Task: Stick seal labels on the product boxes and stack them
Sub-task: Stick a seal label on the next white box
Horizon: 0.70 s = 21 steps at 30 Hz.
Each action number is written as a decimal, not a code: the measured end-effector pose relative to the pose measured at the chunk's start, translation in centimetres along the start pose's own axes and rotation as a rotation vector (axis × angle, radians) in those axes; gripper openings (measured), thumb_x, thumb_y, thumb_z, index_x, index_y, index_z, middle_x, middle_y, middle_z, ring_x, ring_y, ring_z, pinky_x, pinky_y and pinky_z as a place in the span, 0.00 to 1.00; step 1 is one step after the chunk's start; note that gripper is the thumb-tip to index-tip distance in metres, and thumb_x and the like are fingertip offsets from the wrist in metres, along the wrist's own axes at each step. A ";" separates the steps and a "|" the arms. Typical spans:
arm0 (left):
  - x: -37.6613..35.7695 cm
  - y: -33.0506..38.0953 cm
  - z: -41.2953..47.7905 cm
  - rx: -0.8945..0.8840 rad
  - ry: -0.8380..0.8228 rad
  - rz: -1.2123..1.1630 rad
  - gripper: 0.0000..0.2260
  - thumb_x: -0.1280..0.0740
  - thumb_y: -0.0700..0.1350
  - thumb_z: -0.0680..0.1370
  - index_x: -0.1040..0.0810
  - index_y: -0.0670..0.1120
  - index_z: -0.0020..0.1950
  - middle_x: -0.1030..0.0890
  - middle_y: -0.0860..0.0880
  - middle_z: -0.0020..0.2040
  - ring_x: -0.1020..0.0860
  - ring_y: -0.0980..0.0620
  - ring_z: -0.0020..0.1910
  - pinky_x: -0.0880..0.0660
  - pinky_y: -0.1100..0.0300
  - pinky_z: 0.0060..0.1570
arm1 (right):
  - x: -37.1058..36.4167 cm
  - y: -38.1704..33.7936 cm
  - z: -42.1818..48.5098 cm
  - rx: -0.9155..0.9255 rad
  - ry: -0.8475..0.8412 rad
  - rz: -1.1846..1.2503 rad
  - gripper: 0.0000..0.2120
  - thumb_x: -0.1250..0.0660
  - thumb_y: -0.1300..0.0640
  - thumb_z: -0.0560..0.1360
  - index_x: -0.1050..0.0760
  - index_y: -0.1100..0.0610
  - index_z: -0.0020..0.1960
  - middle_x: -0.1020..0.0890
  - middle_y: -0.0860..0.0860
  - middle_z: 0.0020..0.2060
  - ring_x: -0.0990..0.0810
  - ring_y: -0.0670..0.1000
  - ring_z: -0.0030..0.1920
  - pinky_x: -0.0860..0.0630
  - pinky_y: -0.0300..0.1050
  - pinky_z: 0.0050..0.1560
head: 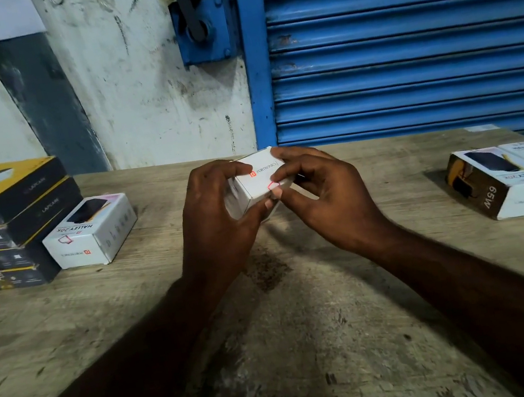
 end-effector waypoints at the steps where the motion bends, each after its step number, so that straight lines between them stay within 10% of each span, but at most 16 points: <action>1: 0.0 0.0 0.0 0.001 0.001 0.001 0.24 0.19 0.49 0.69 0.23 0.48 0.60 0.23 0.50 0.60 0.26 0.56 0.62 0.22 0.53 0.56 | -0.1 0.0 0.0 0.000 -0.011 0.004 0.08 0.27 0.59 0.72 0.16 0.57 0.51 0.20 0.50 0.64 0.23 0.46 0.68 0.22 0.52 0.65; 21: -0.2 -0.3 0.0 -0.005 -0.012 0.017 0.24 0.19 0.48 0.68 0.23 0.48 0.60 0.24 0.51 0.60 0.26 0.54 0.62 0.22 0.51 0.56 | -0.3 0.6 0.1 -0.055 -0.063 0.122 0.13 0.24 0.69 0.71 0.15 0.52 0.49 0.20 0.51 0.64 0.22 0.48 0.67 0.23 0.53 0.66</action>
Point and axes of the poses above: each hand's wrist, its own z-axis towards the middle knuckle, its own x-axis out of the back of the hand, y = z × x, the point moved 10 cm from there along z, towards the middle knuckle
